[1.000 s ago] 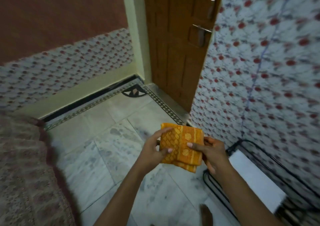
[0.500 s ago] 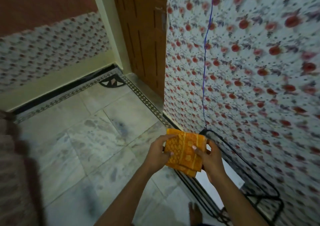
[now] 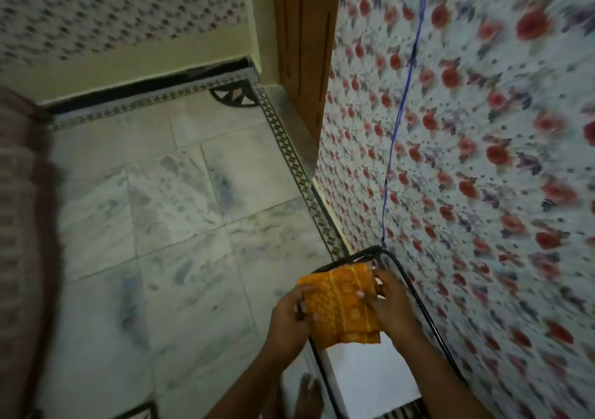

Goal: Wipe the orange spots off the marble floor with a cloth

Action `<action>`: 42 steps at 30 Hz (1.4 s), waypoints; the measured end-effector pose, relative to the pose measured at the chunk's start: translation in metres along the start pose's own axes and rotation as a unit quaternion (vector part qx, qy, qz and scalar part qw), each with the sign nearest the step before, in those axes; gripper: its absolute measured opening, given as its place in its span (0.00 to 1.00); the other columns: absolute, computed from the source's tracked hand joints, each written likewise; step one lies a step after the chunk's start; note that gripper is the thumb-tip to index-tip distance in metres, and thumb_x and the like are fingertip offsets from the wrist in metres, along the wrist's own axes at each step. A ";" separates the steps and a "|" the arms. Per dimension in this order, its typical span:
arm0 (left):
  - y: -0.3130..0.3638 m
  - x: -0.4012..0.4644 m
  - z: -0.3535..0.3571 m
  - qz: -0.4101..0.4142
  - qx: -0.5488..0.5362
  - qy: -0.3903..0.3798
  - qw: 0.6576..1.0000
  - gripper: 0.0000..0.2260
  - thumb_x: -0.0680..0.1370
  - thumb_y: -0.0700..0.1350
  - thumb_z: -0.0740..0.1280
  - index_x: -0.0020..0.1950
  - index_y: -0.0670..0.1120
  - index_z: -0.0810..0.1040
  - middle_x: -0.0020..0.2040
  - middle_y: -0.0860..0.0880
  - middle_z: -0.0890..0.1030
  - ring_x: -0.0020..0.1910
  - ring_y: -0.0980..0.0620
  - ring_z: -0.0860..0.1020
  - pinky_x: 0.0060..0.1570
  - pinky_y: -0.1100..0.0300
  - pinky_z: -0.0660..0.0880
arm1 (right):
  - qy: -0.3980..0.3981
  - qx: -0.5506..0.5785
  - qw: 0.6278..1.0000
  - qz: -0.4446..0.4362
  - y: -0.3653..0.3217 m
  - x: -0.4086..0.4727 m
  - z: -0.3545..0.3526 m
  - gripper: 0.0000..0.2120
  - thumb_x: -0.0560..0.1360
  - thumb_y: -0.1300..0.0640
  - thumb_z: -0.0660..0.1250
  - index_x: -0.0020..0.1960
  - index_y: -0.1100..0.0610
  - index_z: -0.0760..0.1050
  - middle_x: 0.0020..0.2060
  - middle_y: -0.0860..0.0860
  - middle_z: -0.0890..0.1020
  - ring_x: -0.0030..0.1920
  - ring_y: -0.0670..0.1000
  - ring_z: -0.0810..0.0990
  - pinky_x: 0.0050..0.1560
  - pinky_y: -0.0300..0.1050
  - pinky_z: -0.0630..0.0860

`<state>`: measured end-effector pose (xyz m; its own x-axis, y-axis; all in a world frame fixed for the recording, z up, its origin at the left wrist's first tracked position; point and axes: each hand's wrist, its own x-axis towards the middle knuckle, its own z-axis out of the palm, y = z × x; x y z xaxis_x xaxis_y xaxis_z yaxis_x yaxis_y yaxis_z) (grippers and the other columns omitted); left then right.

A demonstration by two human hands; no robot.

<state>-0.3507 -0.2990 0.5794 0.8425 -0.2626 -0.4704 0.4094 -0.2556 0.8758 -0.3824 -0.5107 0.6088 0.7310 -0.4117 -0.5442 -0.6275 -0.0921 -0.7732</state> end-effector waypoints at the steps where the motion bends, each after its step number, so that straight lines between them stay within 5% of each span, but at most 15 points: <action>1: -0.018 0.010 0.009 -0.009 -0.008 0.013 1.000 0.21 0.70 0.36 0.72 0.60 0.55 0.82 0.61 0.52 0.82 0.57 0.39 0.84 0.50 0.39 0.84 | -0.011 -0.015 1.000 0.002 0.013 0.017 0.000 0.19 0.78 0.64 0.73 0.64 0.48 0.72 0.54 0.47 0.77 0.58 0.52 0.76 0.55 0.50 0.77; 6: -0.098 0.054 0.047 -0.013 0.010 0.060 0.998 0.18 0.72 0.45 0.70 0.60 0.59 0.81 0.59 0.51 0.83 0.49 0.46 0.86 0.45 0.46 0.85 | -0.031 -0.092 0.995 0.016 0.092 0.093 0.016 0.23 0.79 0.59 0.73 0.72 0.52 0.74 0.63 0.53 0.80 0.65 0.57 0.79 0.66 0.63 0.78; 11: -0.171 0.100 0.080 -0.053 0.034 0.040 0.997 0.18 0.78 0.30 0.67 0.60 0.51 0.80 0.56 0.54 0.82 0.44 0.55 0.85 0.40 0.63 0.82 | -0.039 -0.157 0.987 0.021 0.172 0.159 0.034 0.20 0.79 0.59 0.73 0.70 0.55 0.75 0.63 0.54 0.80 0.66 0.60 0.79 0.65 0.55 0.77; 15: -0.197 0.118 0.095 -0.065 0.054 0.017 0.996 0.19 0.77 0.27 0.67 0.63 0.46 0.79 0.52 0.60 0.78 0.39 0.56 0.84 0.38 0.66 0.80 | -0.005 -0.199 0.980 0.013 0.214 0.186 0.045 0.18 0.78 0.62 0.73 0.67 0.59 0.78 0.62 0.60 0.83 0.63 0.62 0.80 0.64 0.55 0.76; 21: -0.229 0.133 0.116 -0.044 0.136 -0.007 0.990 0.21 0.78 0.31 0.67 0.59 0.57 0.76 0.53 0.57 0.79 0.54 0.46 0.82 0.53 0.53 0.82 | 0.037 -0.260 0.965 -0.001 0.239 0.206 0.048 0.10 0.76 0.66 0.72 0.58 0.63 0.82 0.52 0.60 0.85 0.54 0.60 0.83 0.49 0.44 0.73; 26: -0.234 0.131 0.122 0.013 0.270 0.009 0.963 0.16 0.81 0.44 0.66 0.68 0.48 0.72 0.63 0.53 0.71 0.57 0.55 0.75 0.55 0.68 0.76 | 0.117 -0.371 0.918 -0.076 0.240 0.197 0.043 0.14 0.77 0.62 0.72 0.62 0.60 0.79 0.57 0.61 0.78 0.56 0.63 0.78 0.50 0.54 0.78; 29: -0.235 0.133 0.123 0.030 0.290 0.006 0.957 0.13 0.83 0.49 0.64 0.67 0.49 0.70 0.68 0.49 0.74 0.57 0.52 0.77 0.52 0.66 0.78 | 0.025 -0.413 0.903 -0.119 0.237 0.193 0.048 0.16 0.79 0.61 0.70 0.65 0.60 0.78 0.60 0.60 0.78 0.61 0.61 0.78 0.58 0.56 0.79; 32: -0.233 0.135 0.123 0.100 0.351 -0.049 0.930 0.14 0.83 0.51 0.62 0.69 0.53 0.72 0.70 0.51 0.72 0.64 0.52 0.76 0.60 0.62 0.80 | -0.086 -0.393 0.913 -0.076 0.239 0.192 0.056 0.19 0.83 0.53 0.66 0.72 0.57 0.74 0.69 0.57 0.75 0.67 0.57 0.75 0.70 0.55 0.75; 35: -0.227 0.134 0.113 0.119 0.347 -0.065 0.928 0.19 0.81 0.42 0.68 0.71 0.48 0.73 0.71 0.47 0.73 0.69 0.48 0.73 0.69 0.58 0.72 | -0.046 -0.300 0.951 -0.066 0.227 0.184 0.060 0.16 0.82 0.53 0.68 0.67 0.59 0.77 0.63 0.56 0.80 0.62 0.54 0.77 0.66 0.47 0.75; 38: -0.197 0.125 0.097 0.098 0.211 0.009 0.973 0.14 0.80 0.40 0.70 0.65 0.50 0.77 0.61 0.53 0.78 0.60 0.54 0.77 0.60 0.60 0.75 | -0.016 -0.189 0.980 -0.051 0.196 0.164 0.063 0.14 0.81 0.53 0.70 0.63 0.58 0.80 0.57 0.53 0.83 0.59 0.51 0.79 0.59 0.42 0.73; 42: -0.131 0.102 0.063 0.109 0.108 0.110 0.982 0.10 0.80 0.42 0.71 0.61 0.48 0.80 0.57 0.53 0.83 0.55 0.59 0.81 0.55 0.62 0.80 | -0.002 -0.079 0.992 -0.096 0.127 0.114 0.074 0.08 0.80 0.54 0.72 0.57 0.54 0.82 0.49 0.47 0.84 0.50 0.42 0.81 0.55 0.40 0.77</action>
